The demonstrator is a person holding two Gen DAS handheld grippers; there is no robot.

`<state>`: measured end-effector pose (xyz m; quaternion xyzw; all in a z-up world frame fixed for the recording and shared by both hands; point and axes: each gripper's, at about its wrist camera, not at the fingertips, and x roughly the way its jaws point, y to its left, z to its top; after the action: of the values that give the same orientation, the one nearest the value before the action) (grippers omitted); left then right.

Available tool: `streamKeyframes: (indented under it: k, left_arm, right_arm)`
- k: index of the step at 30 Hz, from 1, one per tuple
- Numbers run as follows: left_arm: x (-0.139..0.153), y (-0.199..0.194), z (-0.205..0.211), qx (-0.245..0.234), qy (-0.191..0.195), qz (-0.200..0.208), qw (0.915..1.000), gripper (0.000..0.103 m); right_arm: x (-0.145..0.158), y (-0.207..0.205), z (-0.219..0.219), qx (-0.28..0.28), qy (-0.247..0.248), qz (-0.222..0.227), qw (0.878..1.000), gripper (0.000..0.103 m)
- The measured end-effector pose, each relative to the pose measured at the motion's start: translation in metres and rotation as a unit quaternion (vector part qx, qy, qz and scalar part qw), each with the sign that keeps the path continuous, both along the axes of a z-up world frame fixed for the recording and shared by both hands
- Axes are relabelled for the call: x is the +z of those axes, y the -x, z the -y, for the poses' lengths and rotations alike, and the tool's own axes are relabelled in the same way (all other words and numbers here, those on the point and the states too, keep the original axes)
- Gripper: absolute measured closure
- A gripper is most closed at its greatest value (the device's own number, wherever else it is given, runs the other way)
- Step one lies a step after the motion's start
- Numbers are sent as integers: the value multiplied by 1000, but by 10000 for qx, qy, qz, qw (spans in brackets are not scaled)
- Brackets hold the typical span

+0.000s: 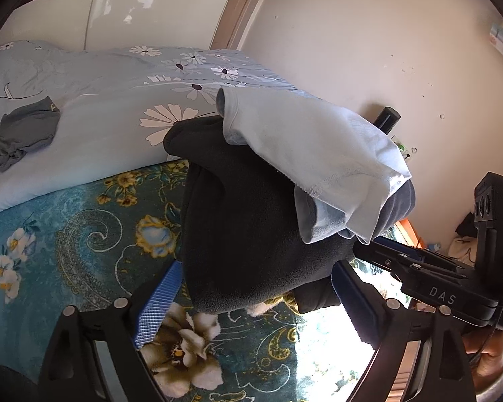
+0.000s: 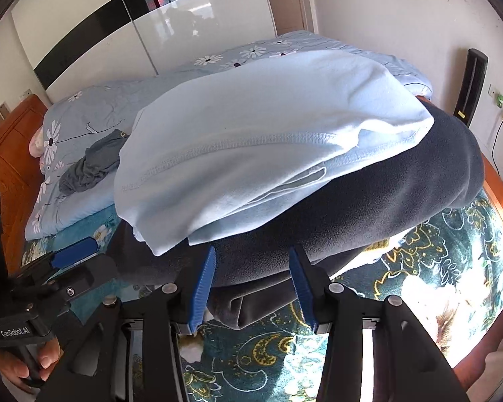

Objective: Fold clothes
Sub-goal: 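Open both grippers and withdraw them from the stacked sweatshirt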

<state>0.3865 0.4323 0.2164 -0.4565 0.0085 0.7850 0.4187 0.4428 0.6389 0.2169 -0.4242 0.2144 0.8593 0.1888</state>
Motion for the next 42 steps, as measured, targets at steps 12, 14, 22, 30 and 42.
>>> streamKeyframes:
  k: [12,14,22,30,42]
  left_arm:
    - [-6,-7,17,299,47,-149,9994,0]
    - [-7,-8,20,372,45,-170,9992,0]
    - [-3,-15,23,592,114,-434,9972,0]
    - [-9,-19,21,752,361,-522,9951,0]
    - [-10,-41,10,687,775,-1089,9886,0]
  right_arm:
    - [-2,-4,17,-285,-234,129,9992,6]
    - [1,-4,22,-302,-494,131,9982,5]
    - [7,-1,39,-261,-1096,207,9934,5]
    - [6,-3,41,-399,-1071,271,9931,5]
    - [4,-3,38,-487,-986,260,9936,5]
